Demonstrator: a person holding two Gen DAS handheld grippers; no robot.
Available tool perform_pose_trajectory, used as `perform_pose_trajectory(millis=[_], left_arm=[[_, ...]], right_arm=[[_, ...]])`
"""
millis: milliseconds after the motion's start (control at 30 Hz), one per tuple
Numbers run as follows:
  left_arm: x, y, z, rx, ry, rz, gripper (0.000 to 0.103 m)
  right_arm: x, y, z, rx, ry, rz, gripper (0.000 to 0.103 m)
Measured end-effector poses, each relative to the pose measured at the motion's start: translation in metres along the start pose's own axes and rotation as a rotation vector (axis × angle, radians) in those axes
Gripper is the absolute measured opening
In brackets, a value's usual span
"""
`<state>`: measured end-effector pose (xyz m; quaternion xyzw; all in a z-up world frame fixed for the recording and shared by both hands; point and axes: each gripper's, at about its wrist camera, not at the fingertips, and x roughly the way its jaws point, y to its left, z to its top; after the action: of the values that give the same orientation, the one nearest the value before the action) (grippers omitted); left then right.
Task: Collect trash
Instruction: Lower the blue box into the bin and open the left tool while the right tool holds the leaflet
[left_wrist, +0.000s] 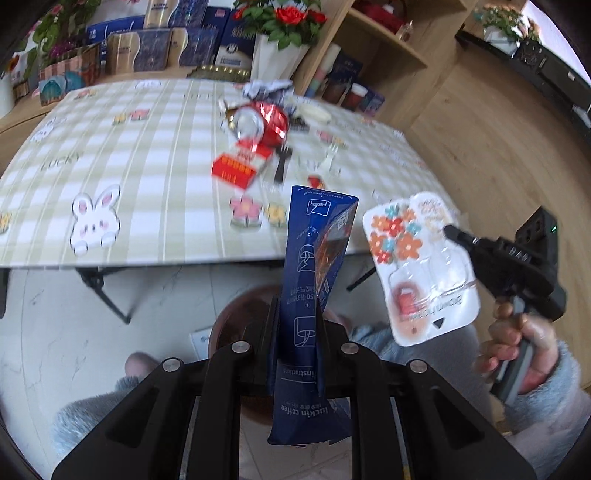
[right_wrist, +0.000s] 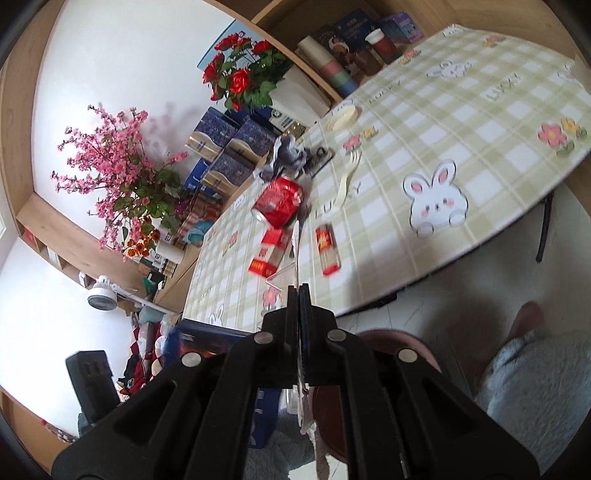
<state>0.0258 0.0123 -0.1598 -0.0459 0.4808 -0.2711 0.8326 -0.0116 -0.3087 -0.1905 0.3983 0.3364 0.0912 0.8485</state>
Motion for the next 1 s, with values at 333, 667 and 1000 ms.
perform_pose_trajectory(millis=[333,667,1000], left_arm=[[0.064,0.016,-0.043,-0.138,0.129,0.001,0.015],[0.111,0.028,-0.050,-0.162,0.203,0.083,0.015],[0.164,0.050,-0.065,-0.276,0.314,0.140,0.016]], right_arm=[[-0.005,-0.016,-0.011,0.023,0.011,-0.019,0.005],[-0.007,-0.036,-0.014,0.052,0.010,-0.037,0.005],[-0.005,-0.055,-0.013,0.094,0.018,-0.062,0.006]])
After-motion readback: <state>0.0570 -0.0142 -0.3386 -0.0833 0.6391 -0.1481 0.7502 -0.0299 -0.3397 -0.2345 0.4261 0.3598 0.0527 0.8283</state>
